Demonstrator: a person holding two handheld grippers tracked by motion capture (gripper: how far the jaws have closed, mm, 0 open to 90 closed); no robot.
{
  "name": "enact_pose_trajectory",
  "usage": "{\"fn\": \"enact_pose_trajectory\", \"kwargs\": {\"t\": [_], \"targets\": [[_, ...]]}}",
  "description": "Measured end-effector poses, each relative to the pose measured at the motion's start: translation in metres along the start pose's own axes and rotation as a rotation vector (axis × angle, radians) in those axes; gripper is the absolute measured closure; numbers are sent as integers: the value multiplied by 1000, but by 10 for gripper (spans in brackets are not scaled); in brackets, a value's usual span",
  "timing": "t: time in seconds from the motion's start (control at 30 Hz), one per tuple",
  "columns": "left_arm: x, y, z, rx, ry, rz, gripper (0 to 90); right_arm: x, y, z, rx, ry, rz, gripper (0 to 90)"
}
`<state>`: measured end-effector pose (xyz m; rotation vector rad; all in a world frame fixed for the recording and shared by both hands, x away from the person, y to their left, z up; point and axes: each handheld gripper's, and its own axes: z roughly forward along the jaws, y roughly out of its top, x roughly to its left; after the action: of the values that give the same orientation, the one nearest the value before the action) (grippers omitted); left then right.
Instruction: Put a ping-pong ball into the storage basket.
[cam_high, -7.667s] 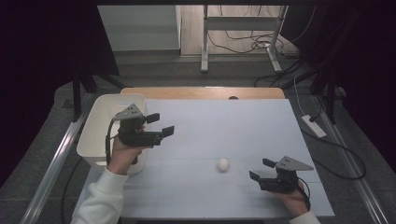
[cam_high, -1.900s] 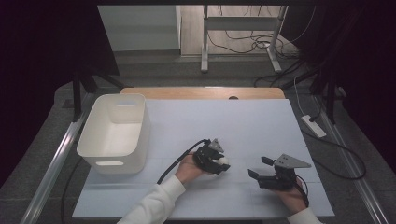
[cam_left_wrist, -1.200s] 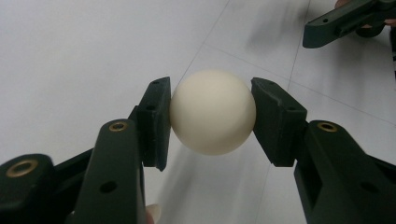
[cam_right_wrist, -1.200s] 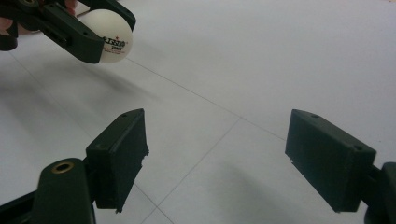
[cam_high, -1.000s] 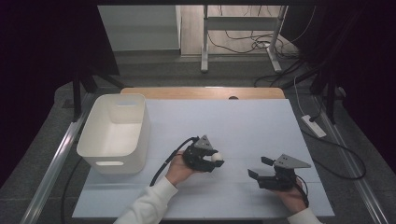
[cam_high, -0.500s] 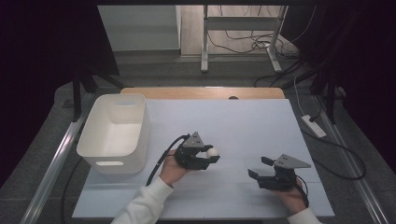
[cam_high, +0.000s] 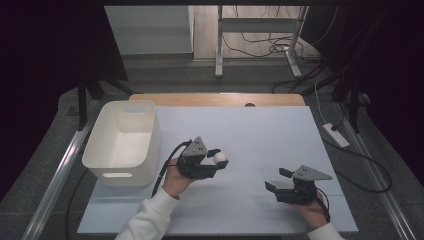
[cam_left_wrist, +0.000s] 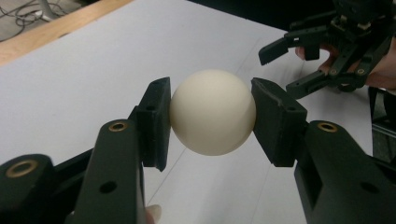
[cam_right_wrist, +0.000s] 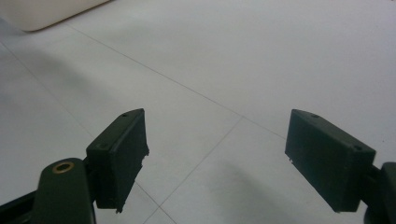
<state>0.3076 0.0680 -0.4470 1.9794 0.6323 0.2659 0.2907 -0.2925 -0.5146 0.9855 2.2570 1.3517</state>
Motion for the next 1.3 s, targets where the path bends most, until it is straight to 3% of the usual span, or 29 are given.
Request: {"fn": "enact_pose_trajectory", "kwargs": {"t": [0.53,0.83,1.3], "targets": [[6,5,-28,-72,55,-3,507,0,0,-1,-2,1,-4,209],[4,6,-29,-85,47,-3,507,0,0,-1,-2,-1,-5,209],[8,9,-48,-137,73,-17,507,0,0,-1,-4,-3,-3,209]]}}
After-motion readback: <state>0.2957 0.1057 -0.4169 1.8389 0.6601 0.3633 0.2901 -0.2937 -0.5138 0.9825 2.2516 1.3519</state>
